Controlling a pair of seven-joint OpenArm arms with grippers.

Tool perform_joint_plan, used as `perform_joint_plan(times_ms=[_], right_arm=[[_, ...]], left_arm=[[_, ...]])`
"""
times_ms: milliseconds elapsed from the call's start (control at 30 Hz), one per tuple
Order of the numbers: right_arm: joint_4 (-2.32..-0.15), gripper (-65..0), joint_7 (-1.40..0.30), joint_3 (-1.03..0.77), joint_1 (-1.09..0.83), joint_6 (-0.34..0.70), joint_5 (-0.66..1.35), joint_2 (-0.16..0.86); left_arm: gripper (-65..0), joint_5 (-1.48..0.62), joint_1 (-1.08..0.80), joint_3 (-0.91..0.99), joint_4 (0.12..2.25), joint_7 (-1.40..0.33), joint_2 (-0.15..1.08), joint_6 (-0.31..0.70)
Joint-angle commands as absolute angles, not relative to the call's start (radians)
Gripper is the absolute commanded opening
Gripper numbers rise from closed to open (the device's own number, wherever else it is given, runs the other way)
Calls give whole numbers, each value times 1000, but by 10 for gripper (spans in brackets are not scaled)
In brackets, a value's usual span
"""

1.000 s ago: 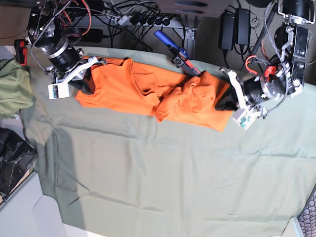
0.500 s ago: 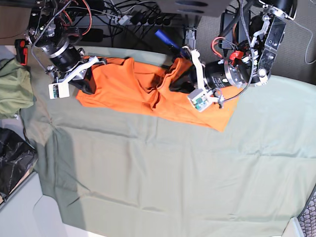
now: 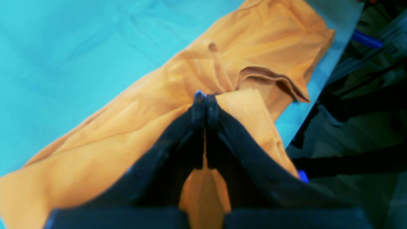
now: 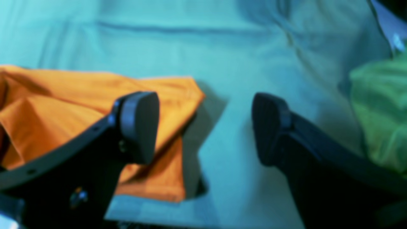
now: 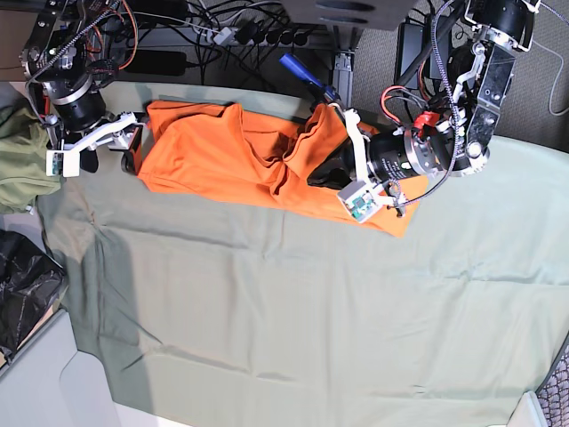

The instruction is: Fold the T-shirt properly

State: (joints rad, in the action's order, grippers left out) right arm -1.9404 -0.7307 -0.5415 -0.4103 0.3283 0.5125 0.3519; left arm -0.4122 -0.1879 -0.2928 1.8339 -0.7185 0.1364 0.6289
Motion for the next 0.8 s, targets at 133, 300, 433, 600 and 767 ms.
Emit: perform_joint_plan(times_ms=[133,300,433,600,767], right_arm=[[-1832,-201,-715,-545,-404,292,624,365],[-1734,-201,-730,-536,-364,311,663,365],[-1676,-201,-756,-512,-321,345,701,365],[-1674,-201,-764,-443,-322,348,700,365],[-1674,-201,-764,-374,-322,348,700,362]], left_arm=[[-650,-445,-178,-273,1848,-704,136,632],[-650,-452,-178,-273,1848,-708,136,632],[-650,-452,-178,-273,1848,-709,136,632],[-650,-452,-178,-273,1848,-711,136,632],[-650,-451,-178,-273,1848,-711,136,632]])
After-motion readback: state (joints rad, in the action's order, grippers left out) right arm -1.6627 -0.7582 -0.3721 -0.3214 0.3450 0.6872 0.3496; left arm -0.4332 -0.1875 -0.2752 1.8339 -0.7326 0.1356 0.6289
